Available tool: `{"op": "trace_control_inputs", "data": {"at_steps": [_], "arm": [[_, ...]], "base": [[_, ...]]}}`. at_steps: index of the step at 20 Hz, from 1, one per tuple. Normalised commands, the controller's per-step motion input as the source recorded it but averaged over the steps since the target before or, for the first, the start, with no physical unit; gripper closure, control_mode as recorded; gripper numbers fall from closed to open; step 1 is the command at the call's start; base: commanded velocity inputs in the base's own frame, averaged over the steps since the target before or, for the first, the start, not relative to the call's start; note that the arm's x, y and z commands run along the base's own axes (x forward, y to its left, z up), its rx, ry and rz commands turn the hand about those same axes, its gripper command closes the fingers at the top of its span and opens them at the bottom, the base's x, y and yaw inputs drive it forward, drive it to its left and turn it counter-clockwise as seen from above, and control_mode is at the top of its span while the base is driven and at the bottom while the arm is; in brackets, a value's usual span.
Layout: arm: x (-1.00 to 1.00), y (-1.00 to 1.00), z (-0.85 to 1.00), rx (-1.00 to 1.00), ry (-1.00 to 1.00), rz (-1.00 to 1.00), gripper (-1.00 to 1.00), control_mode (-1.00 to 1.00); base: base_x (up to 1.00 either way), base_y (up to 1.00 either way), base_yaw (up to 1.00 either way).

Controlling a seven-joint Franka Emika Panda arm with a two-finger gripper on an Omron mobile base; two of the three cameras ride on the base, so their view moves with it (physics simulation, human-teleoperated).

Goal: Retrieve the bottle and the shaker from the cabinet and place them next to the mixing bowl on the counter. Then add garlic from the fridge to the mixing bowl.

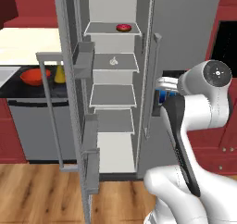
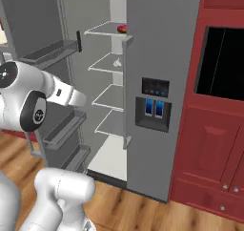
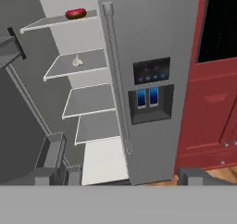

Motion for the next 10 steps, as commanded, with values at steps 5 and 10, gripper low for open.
{"op": "trace_control_inputs", "data": {"at_steps": [5, 10], "arm": [[0.0, 0.0, 0.0, 0.0, 0.0, 0.0, -1.0, 1.0], [0.0, 0.0, 0.0, 0.0, 0.0, 0.0, -1.0, 1.0]], "base": [[0.4, -0.41, 0.45], [0.69, -0.67, 0.43]]}}
